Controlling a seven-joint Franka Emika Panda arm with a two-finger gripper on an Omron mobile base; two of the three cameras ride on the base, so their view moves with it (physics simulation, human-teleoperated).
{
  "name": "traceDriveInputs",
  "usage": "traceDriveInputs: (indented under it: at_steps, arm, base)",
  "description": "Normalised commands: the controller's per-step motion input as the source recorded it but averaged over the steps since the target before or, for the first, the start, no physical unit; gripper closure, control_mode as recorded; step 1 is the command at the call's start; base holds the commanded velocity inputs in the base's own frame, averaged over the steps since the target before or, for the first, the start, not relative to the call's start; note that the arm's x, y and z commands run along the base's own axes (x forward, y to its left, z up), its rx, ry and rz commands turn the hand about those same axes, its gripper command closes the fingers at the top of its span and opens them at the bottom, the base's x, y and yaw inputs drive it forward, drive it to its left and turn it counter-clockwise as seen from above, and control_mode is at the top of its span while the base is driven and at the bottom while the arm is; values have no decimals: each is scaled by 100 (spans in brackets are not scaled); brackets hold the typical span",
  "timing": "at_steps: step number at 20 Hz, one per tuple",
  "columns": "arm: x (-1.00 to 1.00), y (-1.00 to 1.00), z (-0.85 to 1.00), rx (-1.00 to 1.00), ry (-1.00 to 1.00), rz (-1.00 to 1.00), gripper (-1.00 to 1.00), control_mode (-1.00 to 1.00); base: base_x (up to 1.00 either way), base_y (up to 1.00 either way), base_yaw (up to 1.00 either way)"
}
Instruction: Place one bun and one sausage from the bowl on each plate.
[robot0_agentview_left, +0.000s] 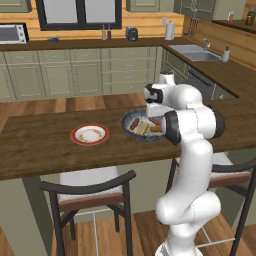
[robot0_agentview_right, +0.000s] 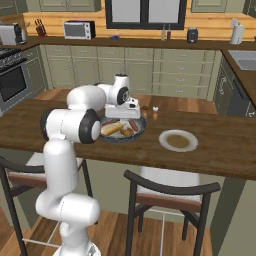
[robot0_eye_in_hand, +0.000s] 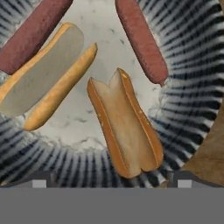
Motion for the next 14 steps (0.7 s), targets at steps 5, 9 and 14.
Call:
traceDriveInputs:
  at_steps: [5,9,14]
  arm:
    - [20,-14,-38,0,0,3,-100,-100]
    - [0,0,-31,-3,1,0,-100,-100]
    - [0,0,-27,-1,1,0,-100,-100]
  base:
    - [0,0,0]
    - [0,0,0]
    - [0,0,0]
